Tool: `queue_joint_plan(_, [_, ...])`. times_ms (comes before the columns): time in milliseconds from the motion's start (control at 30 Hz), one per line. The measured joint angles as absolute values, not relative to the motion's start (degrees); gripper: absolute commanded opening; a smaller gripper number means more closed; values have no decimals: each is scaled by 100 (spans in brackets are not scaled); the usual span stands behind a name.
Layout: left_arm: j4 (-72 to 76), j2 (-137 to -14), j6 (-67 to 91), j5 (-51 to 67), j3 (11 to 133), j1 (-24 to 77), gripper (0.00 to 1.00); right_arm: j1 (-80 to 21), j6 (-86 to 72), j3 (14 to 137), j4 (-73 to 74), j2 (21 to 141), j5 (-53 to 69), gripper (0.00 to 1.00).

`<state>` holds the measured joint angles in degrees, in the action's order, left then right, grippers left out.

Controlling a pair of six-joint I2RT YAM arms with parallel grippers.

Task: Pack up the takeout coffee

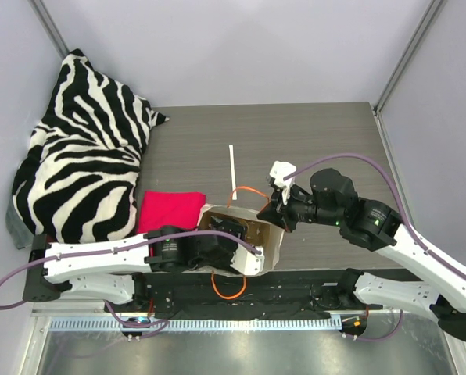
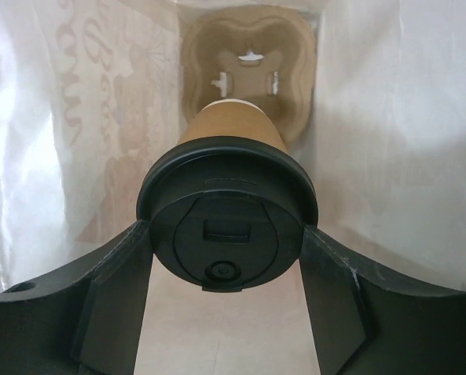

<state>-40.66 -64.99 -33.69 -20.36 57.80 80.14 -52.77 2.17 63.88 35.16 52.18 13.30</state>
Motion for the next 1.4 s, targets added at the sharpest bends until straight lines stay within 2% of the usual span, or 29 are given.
queue_joint_plan(433, [-5166,-6866,-3533,-2510,6838,8204,15,-5282,-93,6458,3430,5352,1269,1])
queue_joint_plan(933, [-4722,-7529,-3406,-2596,6740,8495,14,-5284,-434,6733,3406,5813,1232,1])
queue_joint_plan(1400, [-4285,-8009,-3039,-2193,6733,7808,14,-5280,-631,6729,3365,5776,1286,1])
